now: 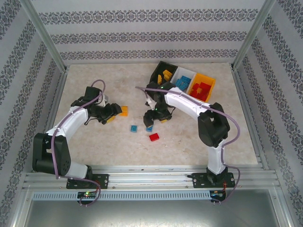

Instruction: Sort the legos into containers by color

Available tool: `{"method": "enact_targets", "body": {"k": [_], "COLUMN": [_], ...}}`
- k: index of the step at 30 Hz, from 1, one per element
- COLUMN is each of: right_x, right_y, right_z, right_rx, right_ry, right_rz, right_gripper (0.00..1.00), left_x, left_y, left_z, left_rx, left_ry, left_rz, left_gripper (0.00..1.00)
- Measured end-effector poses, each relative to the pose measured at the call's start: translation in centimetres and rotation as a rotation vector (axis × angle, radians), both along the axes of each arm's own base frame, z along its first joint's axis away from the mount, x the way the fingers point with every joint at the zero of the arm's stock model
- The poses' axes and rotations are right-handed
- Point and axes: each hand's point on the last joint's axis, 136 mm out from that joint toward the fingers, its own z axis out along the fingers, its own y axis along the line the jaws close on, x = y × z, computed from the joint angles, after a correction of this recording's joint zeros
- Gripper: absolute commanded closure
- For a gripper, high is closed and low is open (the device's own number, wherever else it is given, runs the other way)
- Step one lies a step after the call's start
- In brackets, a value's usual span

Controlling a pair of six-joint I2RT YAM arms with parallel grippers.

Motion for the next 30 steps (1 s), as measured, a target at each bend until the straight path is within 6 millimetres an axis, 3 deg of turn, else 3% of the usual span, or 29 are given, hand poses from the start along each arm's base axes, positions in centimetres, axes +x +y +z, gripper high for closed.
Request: {"method": "enact_targets", "body": {"k": [11,24,27,30], "right_x": [-4.3,-3.2,-3.2,-3.1], "right_y": [0.4,0.0,-0.2,-0.1], "right_z": [-3.9,-6.2,-6.5,-6.6], "right_rx": [-0.080,-0.182,-0.198,-0.207], "right_ry": [0.054,0.011,0.012,0.005], "right_rz": [0.073,-0.059,-0.082,-0.100], "right_gripper": [0.17,0.27,0.33,0.45], "left_x": [0.5,0.8,0.8,0.8], "left_y": [0.7,1.3,1.5,1.6], "left_z": [0.5,0.8,0.8,0.8], "left_rx": [0.033,0.037,0.037,0.034], "left_ry": [-0.023,-0.034,-0.035,-0.039], "left_rz": [0.027,0.035,0.031,0.025], "left_gripper": [0.32,0.32,0.32,0.32]}}
